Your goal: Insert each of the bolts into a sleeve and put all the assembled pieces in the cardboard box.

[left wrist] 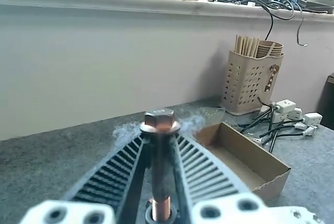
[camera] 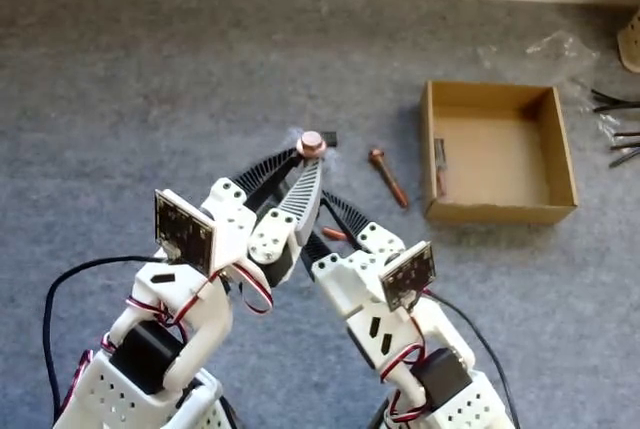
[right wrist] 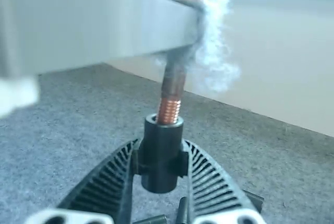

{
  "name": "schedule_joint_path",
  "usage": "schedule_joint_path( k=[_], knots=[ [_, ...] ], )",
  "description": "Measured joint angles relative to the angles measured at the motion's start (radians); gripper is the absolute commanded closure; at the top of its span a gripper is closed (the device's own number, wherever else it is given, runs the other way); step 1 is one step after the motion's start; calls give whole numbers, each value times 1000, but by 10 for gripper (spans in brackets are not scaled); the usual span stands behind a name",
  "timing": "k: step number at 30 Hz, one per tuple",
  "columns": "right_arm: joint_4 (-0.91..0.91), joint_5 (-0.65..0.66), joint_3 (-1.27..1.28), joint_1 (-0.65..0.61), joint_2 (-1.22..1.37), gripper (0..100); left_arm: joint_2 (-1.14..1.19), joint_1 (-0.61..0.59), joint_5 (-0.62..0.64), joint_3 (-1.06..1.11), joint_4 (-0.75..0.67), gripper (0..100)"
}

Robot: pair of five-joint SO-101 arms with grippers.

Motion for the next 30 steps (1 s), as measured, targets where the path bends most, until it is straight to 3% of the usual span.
schedule_joint_path(
  k=[16, 22, 30],
  knots=[
    [2, 0, 0, 26, 2, 993, -3, -15, 5, 52, 2, 992],
    [2, 0, 0, 31, 2, 993, 8, -18, 5, 52, 48, 842],
    [2, 0, 2, 31, 0, 993, 8, -25, 0, 54, 89, 824]
  ],
)
